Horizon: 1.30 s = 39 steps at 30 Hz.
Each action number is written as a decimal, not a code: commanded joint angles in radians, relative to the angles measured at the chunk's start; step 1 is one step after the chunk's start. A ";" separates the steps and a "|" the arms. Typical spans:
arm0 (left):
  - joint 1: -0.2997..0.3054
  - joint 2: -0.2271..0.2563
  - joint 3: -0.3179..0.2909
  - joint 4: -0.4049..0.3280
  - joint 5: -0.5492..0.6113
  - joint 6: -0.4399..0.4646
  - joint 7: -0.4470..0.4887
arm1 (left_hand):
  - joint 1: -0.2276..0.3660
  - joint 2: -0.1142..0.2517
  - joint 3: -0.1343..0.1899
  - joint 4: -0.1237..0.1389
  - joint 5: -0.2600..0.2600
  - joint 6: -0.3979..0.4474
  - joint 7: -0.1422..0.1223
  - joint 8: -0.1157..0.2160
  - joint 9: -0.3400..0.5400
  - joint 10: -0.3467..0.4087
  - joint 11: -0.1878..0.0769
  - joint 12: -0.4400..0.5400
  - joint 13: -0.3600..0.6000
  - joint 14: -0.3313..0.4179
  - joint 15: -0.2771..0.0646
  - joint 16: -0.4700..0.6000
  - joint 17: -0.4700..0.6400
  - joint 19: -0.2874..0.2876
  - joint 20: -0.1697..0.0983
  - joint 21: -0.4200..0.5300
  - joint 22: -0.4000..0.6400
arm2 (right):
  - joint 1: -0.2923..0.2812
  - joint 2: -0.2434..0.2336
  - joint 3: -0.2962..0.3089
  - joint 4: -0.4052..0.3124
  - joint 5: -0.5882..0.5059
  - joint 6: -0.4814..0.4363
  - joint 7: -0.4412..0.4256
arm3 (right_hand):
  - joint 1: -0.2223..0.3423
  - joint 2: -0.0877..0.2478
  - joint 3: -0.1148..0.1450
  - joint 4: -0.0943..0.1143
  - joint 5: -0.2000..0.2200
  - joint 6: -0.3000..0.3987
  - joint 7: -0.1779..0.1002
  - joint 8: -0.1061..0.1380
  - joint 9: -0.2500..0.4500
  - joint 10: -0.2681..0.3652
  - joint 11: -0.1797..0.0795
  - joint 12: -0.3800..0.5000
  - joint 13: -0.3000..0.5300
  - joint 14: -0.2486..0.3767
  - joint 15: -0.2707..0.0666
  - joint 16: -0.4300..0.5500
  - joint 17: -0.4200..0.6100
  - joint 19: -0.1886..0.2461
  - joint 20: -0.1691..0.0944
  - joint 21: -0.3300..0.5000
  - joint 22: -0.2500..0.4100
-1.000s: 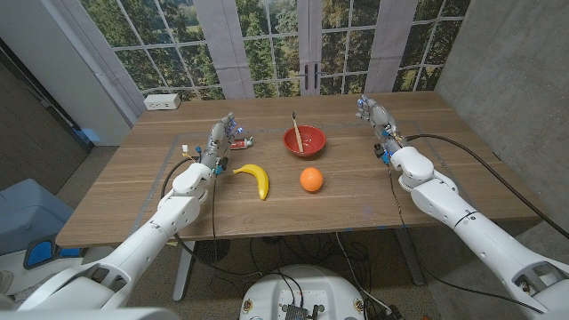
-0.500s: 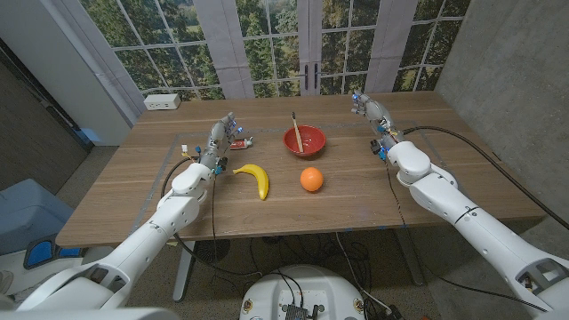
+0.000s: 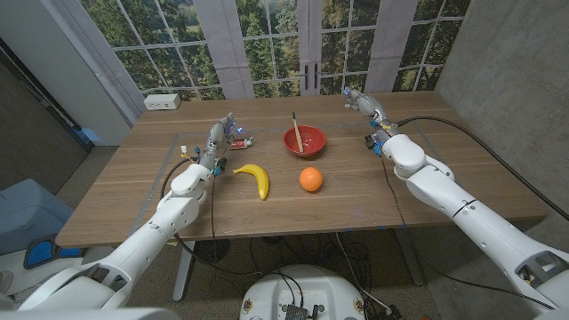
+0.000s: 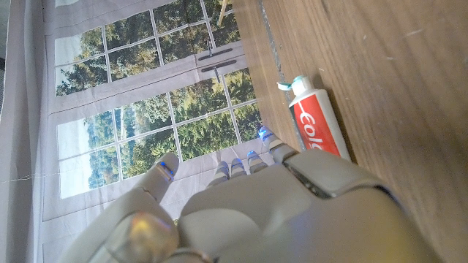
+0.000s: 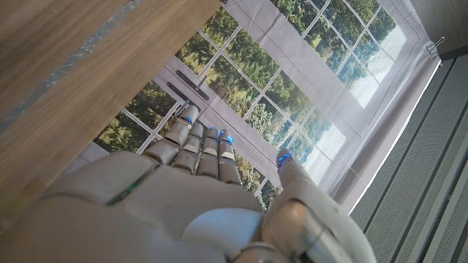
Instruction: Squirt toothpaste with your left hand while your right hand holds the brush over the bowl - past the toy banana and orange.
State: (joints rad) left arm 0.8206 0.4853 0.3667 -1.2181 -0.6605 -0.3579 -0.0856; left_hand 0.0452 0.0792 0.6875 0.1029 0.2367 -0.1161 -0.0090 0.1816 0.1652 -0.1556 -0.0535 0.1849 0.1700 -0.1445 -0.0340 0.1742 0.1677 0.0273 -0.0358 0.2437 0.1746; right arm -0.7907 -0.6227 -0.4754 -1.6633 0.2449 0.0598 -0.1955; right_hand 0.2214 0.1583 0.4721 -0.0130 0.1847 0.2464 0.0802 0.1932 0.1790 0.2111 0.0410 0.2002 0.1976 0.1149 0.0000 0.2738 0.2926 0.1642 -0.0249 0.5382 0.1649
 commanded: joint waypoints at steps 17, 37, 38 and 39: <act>-0.004 -0.002 -0.001 0.010 -0.003 -0.008 -0.011 | -0.004 0.073 0.000 -0.007 0.001 0.005 0.003 0.001 0.005 0.008 -0.002 0.003 0.004 0.001 -0.016 0.004 0.003 0.006 -0.022 -0.006 0.003 | 0.063 -0.004 -0.063 -0.059 -0.128 -0.102 0.006 | 0.024 0.000 0.006 -0.019 -0.003 0.012 -0.003 0.003 0.003 0.012 -0.007 0.010 0.005 0.008 0.001 0.006 -0.003 0.016 -0.002 -0.012 0.002; -0.004 -0.004 -0.001 0.012 -0.007 -0.009 -0.016 | -0.005 0.072 -0.001 -0.008 0.001 0.005 0.004 0.000 0.005 0.007 -0.002 0.002 0.004 0.001 -0.016 0.003 0.003 0.008 -0.023 -0.010 0.003 | 0.122 0.011 -0.115 -0.046 -0.177 -0.136 0.063 | 0.034 0.004 0.009 -0.030 -0.005 0.014 -0.003 0.003 0.003 0.014 -0.006 0.009 0.005 0.011 -0.001 0.007 -0.003 0.023 -0.001 -0.020 0.002; -0.003 -0.004 -0.001 0.012 -0.007 -0.009 -0.016 | -0.005 0.072 -0.001 -0.008 0.000 0.005 0.004 0.000 0.005 0.007 -0.001 0.002 0.004 0.000 -0.016 0.003 0.003 0.008 -0.023 -0.010 0.003 | 0.123 0.011 -0.117 -0.048 -0.180 -0.141 0.065 | 0.034 0.004 0.009 -0.030 -0.005 0.014 -0.003 0.003 0.003 0.013 -0.007 0.009 0.005 0.011 -0.002 0.007 -0.003 0.023 -0.001 -0.020 0.002; -0.002 -0.004 -0.002 0.011 -0.008 -0.009 -0.016 | -0.005 0.072 -0.001 -0.008 0.000 0.005 0.004 0.000 0.005 0.007 -0.001 0.002 0.004 0.000 -0.016 0.003 0.003 0.008 -0.023 -0.010 0.003 | 0.125 0.011 -0.118 -0.049 -0.181 -0.143 0.068 | 0.034 0.004 0.010 -0.030 -0.006 0.014 -0.003 0.003 0.003 0.014 -0.007 0.009 0.005 0.010 -0.001 0.007 -0.003 0.023 -0.001 -0.021 0.002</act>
State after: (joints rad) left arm 0.8160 0.4807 0.3648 -1.2056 -0.6657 -0.3659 -0.0993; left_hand 0.0452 0.0792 0.6832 0.0986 0.2367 -0.1124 -0.0052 0.1816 0.1652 -0.1557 -0.0535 0.1849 0.1699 -0.1446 -0.0340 0.1742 0.1678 0.0272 -0.0357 0.2364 0.1746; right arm -0.6957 -0.6194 -0.5663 -1.7164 0.0880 -0.0595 -0.1541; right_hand 0.2465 0.1595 0.4804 -0.0347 0.1811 0.2536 0.0802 0.1932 0.1790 0.2163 0.0356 0.2002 0.1975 0.1147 0.0001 0.2778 0.2879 0.1786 -0.0250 0.5211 0.1653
